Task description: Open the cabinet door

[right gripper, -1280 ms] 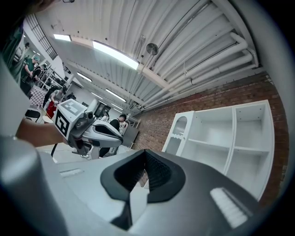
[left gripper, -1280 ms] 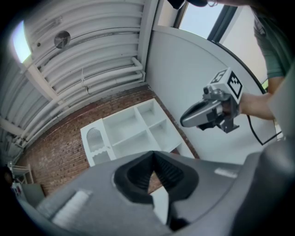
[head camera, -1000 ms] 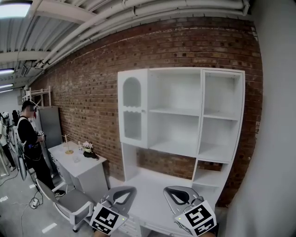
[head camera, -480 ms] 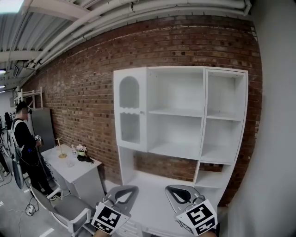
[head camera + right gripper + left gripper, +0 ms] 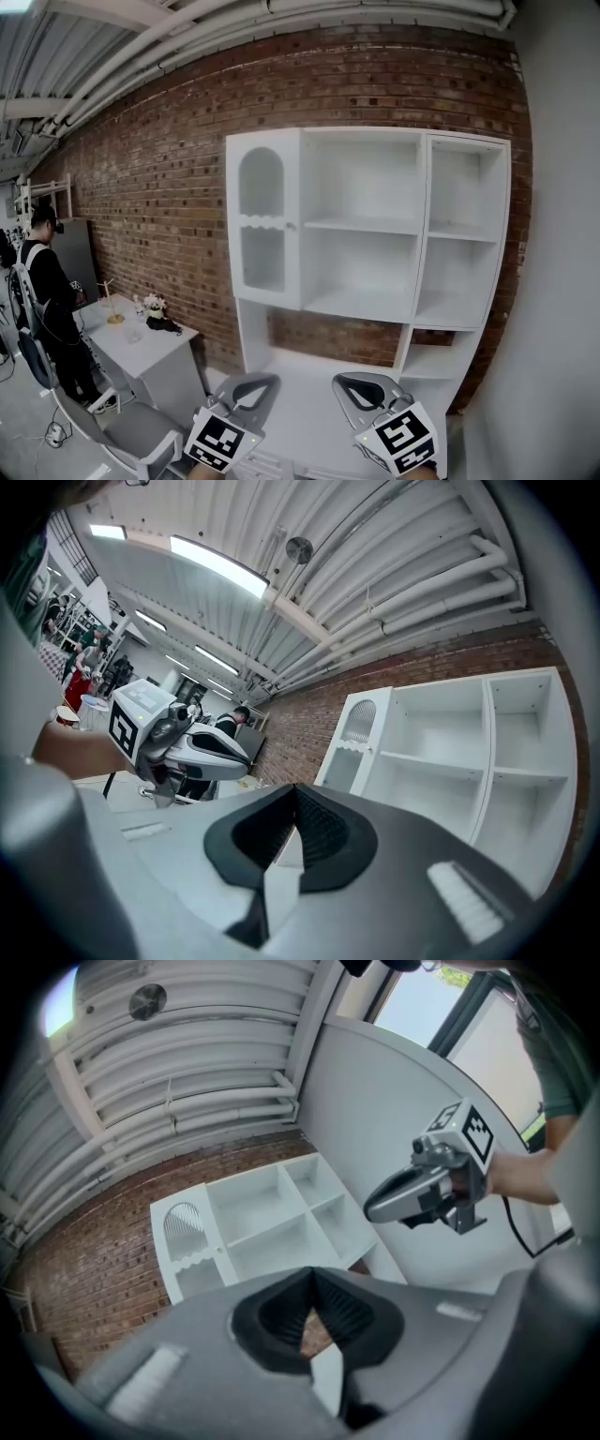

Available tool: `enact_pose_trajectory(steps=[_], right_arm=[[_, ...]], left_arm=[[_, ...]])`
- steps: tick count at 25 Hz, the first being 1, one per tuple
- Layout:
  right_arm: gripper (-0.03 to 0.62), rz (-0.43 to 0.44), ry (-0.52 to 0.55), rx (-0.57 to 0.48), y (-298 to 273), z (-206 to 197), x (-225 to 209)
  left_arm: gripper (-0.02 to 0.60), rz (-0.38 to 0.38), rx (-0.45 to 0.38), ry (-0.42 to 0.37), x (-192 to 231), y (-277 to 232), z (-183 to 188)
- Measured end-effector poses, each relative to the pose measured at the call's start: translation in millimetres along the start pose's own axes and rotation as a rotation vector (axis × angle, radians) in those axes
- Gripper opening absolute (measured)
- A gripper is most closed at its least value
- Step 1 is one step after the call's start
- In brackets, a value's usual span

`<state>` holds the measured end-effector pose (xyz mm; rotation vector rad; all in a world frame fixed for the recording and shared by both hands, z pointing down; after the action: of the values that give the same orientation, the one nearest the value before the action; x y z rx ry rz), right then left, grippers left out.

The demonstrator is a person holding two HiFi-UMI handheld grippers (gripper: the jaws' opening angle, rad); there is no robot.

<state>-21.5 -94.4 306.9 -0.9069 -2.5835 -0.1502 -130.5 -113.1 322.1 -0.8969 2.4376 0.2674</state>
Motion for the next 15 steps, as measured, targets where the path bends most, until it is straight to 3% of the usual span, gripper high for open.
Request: enact_pose_trajectory(steps=[15], right_arm=[[0.007, 0.052, -0.006, -0.008, -58.6, -23.1, -55.7]], left_arm=[[0.0, 0.029, 0.045, 0.012, 31.6, -68.5, -27.7]])
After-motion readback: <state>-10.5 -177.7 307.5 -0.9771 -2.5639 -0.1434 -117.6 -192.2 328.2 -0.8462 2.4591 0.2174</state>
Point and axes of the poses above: the fingertips, and each gripper's own axes: y backward along the fingers, x to its left, z out of its top, the point moved 2 cm from there along y, backward along the fingers, and after that the axes turned 3 degrees about x, right-handed, at the moved point
